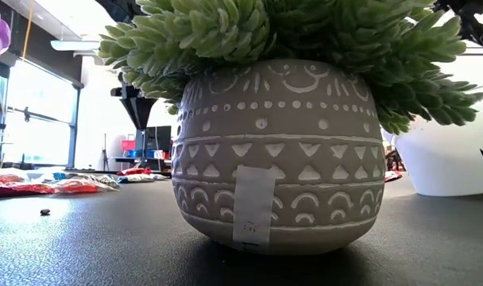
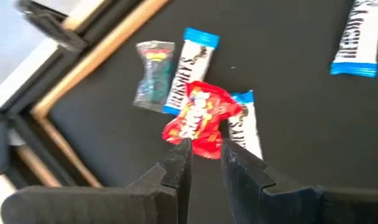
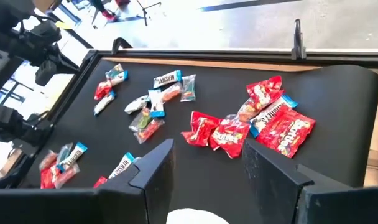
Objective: Sort candy
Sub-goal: Put the transparent candy wrapper into the purple bucket
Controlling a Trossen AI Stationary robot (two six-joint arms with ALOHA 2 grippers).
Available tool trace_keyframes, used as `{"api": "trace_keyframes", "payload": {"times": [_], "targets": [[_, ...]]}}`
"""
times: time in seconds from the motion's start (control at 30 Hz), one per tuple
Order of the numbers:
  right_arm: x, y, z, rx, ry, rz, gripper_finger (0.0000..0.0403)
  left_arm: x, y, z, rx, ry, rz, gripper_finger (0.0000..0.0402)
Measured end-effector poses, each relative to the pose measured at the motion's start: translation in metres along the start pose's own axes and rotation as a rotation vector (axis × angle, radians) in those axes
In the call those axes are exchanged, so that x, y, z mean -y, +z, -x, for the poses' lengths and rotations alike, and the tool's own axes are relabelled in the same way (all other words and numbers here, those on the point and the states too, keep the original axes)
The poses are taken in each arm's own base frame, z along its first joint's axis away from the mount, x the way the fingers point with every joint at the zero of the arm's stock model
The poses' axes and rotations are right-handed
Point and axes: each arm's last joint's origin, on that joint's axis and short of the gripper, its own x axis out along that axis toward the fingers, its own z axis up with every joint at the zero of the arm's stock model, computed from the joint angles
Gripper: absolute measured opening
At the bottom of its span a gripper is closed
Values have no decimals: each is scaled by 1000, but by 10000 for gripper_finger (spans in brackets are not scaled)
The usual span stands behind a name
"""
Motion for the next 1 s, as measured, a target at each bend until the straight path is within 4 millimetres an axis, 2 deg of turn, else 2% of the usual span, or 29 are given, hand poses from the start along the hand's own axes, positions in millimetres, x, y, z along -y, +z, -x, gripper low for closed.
{"api": "trace_keyframes", "payload": {"times": [0.33, 0.73, 1.0], "targets": [[0, 0, 0, -4, 2, 0, 183, -9, -1, -5, -11, -1, -109, 79], [0, 0, 0, -6, 3, -5, 183, -17, 0, -6, -16, -7, -241, 135], [0, 0, 0, -6, 2, 0, 183, -29, 4, -7, 10, 61, -206, 154]]}}
